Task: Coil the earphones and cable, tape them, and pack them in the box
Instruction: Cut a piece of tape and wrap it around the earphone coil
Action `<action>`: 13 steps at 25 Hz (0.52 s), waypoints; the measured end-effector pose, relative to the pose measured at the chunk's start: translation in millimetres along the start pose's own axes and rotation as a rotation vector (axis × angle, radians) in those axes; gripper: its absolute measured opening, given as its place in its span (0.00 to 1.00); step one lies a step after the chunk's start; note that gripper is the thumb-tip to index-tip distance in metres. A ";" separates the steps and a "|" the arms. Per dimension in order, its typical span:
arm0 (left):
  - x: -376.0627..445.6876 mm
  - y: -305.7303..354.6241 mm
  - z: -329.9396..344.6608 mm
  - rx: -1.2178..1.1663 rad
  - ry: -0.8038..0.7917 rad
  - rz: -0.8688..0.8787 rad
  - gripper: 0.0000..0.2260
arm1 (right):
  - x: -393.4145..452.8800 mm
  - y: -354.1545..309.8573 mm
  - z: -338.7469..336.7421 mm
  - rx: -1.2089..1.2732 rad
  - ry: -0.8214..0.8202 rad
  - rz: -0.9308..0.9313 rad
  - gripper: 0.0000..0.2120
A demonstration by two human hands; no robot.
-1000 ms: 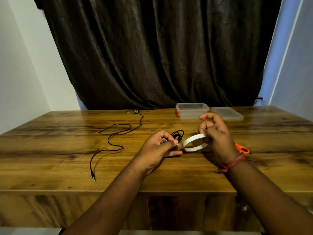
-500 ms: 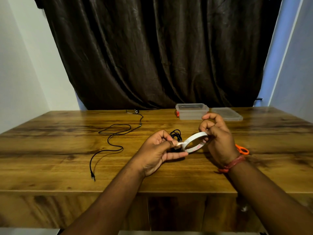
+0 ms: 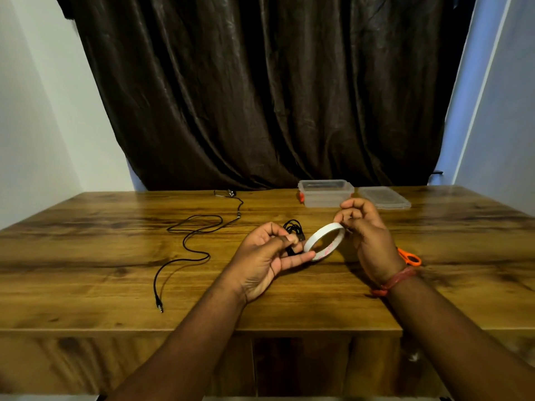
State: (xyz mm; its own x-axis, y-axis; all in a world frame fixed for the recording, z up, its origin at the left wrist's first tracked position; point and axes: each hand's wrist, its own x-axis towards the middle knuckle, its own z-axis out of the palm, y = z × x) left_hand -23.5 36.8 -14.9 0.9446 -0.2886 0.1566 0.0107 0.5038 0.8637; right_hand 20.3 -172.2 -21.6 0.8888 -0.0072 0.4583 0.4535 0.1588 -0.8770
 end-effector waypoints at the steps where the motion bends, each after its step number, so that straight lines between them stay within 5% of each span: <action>1: 0.4 0.3 -1.2 -0.002 0.011 -0.001 0.04 | -0.4 2.1 -2.9 -0.140 0.058 -0.020 0.10; 5: -1.3 2.4 -2.3 -0.005 0.061 -0.002 0.04 | -2.6 -2.3 -21.0 -0.734 0.214 -0.153 0.08; 13: -1.3 10.2 -2.3 -0.139 0.127 0.077 0.06 | -43.0 -19.2 -77.2 -1.508 0.119 0.178 0.04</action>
State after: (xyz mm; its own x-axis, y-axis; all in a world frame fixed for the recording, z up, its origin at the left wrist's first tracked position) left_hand -23.8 44.2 -7.4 0.9780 -0.1444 0.1507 -0.0265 0.6305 0.7757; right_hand -21.5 -251.2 -35.5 0.9040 -0.1864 0.3849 -0.0802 -0.9580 -0.2755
